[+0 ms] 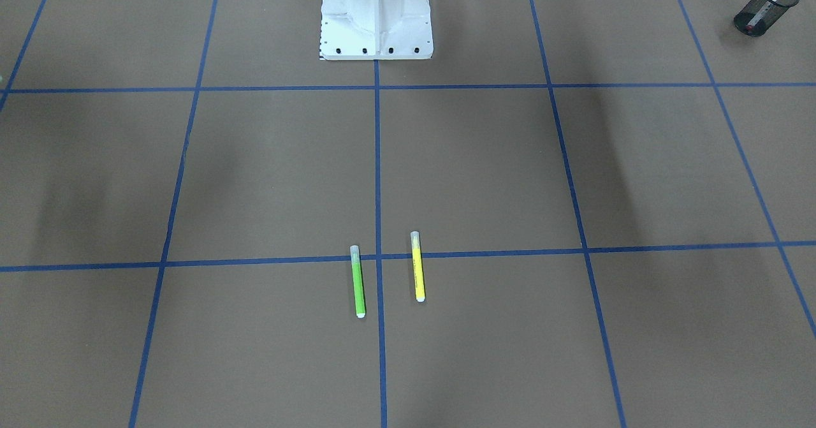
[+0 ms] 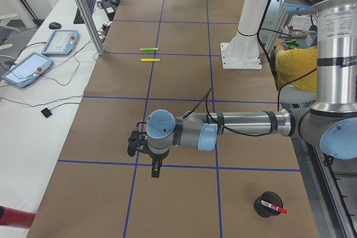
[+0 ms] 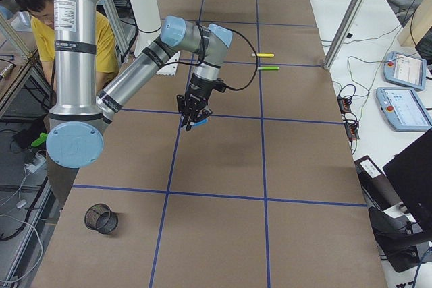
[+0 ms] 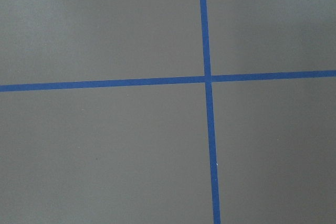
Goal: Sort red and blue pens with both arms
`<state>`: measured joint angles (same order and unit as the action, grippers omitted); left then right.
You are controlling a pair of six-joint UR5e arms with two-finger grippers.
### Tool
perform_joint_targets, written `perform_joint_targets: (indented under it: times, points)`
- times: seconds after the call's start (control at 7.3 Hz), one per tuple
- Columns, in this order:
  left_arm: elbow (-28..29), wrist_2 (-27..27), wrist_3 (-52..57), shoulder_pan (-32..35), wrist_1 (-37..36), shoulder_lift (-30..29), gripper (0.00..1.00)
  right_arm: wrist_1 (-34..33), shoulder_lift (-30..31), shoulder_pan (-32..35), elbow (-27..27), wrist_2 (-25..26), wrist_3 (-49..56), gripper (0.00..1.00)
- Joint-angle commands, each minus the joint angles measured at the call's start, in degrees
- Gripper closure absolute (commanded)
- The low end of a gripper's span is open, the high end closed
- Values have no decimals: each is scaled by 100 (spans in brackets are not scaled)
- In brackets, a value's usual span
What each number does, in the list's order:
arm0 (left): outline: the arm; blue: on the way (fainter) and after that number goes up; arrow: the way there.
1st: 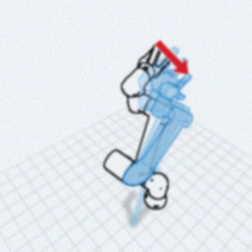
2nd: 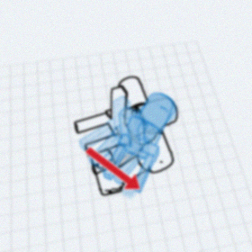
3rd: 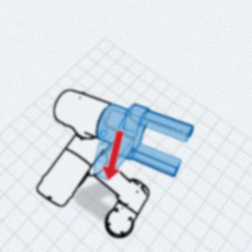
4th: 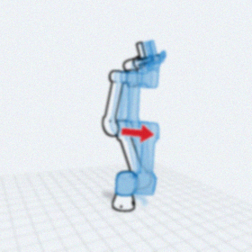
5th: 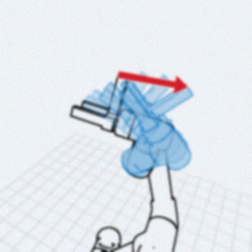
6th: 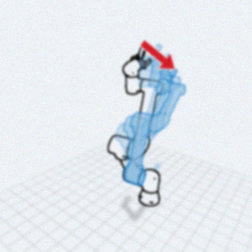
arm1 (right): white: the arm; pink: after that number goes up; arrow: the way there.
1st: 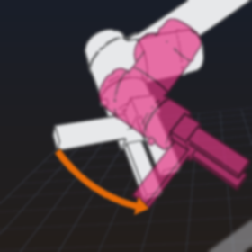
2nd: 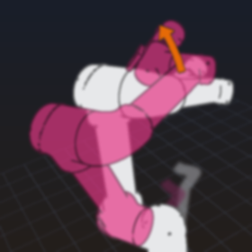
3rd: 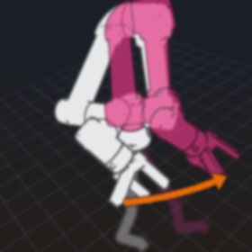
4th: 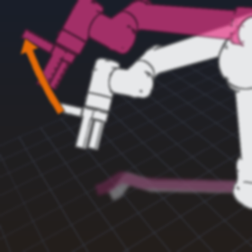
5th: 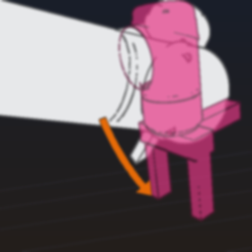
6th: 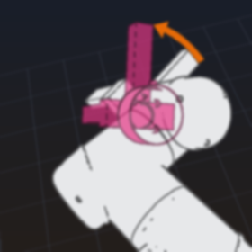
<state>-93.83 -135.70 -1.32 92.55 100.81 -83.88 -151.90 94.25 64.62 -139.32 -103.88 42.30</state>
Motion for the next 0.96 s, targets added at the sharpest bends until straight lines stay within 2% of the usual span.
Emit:
perform_joint_targets:
  times: [0.0,0.14,0.41,0.55,0.68,0.82]
  points:
    - [-4,0,0,0,174,100,0,-340,1055,-2,-445,438,463,100]
    - [-12,-9,0,0,306,187,0,-44,1504,-2,-560,439,455,100]
    - [-12,-87,0,0,430,285,0,1629,2925,7,-491,448,464,100]
    - [-12,-131,0,0,430,285,0,1986,3315,7,-360,517,464,100]
    - [-21,-141,0,0,439,285,0,2555,3676,7,-19,657,472,100]
    - [-30,-141,0,0,439,285,0,3961,4289,7,611,667,473,100]
